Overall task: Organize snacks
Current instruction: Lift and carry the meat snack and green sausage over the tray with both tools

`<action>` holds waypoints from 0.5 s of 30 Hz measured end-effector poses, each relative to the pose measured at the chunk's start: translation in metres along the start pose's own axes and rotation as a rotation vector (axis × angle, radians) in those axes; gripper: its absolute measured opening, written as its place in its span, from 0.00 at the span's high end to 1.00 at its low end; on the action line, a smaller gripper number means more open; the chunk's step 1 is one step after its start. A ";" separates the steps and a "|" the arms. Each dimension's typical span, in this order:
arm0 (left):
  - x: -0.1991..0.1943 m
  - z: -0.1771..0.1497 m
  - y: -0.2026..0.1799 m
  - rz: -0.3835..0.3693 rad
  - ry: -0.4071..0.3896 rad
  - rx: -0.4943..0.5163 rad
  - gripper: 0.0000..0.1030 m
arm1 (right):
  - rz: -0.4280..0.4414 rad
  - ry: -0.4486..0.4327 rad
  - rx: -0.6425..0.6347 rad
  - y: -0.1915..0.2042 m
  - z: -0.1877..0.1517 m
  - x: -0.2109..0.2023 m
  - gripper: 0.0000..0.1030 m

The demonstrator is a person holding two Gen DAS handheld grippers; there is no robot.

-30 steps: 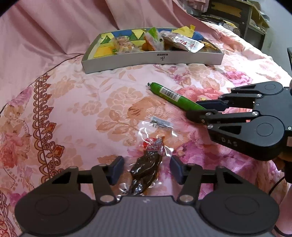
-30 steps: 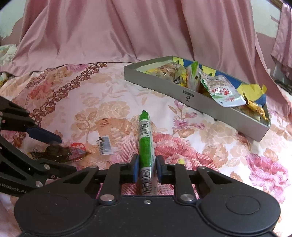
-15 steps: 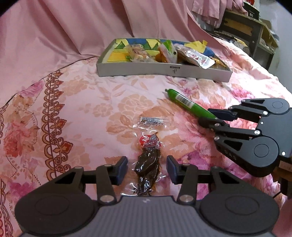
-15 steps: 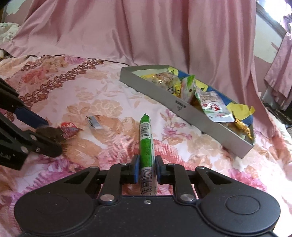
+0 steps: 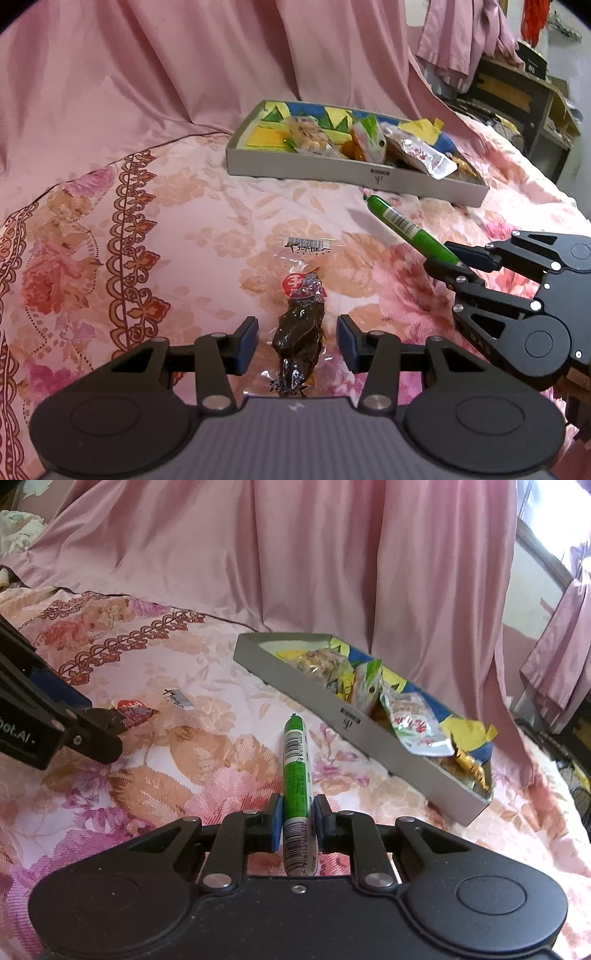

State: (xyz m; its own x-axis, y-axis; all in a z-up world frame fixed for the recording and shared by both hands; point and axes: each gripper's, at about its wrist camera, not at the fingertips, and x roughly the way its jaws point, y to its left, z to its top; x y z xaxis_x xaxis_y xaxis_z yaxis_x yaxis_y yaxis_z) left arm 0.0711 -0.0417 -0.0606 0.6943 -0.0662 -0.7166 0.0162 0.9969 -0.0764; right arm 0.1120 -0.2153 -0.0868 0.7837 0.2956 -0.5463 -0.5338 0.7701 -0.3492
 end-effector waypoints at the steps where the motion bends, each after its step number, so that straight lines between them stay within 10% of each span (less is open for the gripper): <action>1: 0.000 0.001 0.000 0.001 -0.007 -0.005 0.52 | -0.006 -0.006 -0.005 0.000 0.000 -0.001 0.82; 15: 0.000 0.014 0.003 0.010 -0.076 -0.055 0.51 | -0.056 -0.143 -0.067 -0.008 0.013 -0.003 0.82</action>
State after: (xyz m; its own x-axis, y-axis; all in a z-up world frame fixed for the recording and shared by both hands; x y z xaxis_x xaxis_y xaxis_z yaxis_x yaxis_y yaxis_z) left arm 0.0817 -0.0384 -0.0511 0.7470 -0.0512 -0.6628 -0.0289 0.9936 -0.1094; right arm 0.1175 -0.2147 -0.0724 0.8476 0.3345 -0.4119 -0.5042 0.7496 -0.4287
